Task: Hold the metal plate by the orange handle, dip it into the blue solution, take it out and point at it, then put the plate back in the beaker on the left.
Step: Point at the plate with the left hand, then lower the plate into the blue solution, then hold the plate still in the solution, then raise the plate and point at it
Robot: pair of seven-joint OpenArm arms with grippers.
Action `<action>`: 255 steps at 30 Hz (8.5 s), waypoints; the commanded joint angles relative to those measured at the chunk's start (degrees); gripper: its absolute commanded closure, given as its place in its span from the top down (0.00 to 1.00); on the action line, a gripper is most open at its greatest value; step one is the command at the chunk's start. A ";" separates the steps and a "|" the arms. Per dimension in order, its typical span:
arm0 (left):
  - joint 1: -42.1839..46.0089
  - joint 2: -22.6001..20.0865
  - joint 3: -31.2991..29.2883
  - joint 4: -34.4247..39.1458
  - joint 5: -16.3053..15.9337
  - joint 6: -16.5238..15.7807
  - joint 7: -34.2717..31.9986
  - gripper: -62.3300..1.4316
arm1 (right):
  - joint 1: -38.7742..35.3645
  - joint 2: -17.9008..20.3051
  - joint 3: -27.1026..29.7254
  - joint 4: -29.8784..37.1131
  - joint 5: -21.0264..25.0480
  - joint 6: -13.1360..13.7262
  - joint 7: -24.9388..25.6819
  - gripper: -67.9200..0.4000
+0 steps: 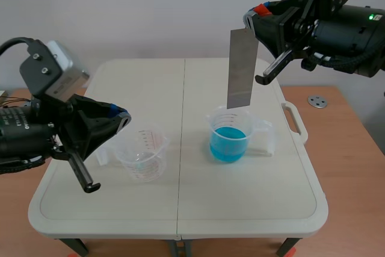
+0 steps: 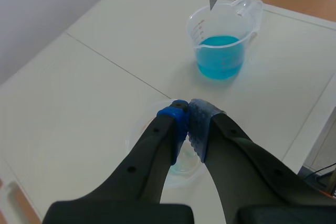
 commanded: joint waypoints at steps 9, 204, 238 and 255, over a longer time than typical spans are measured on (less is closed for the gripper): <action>-11.39 10.25 6.64 -10.23 9.38 0.24 -0.85 0.05 | 0.98 0.13 0.13 1.14 0.85 0.33 1.05 0.02; 52.85 3.50 -34.16 5.68 -2.89 6.64 -28.15 0.05 | 1.14 -3.82 -1.22 -25.11 -18.78 -0.98 22.14 0.02; 42.82 3.48 -32.72 5.64 -2.86 4.90 -21.70 0.05 | 1.09 -3.48 3.45 -6.14 -18.69 0.33 18.16 0.02; 9.68 3.50 -16.57 4.15 2.43 0.81 -3.89 0.05 | 0.98 -3.48 3.45 0.35 -18.05 0.33 16.94 0.02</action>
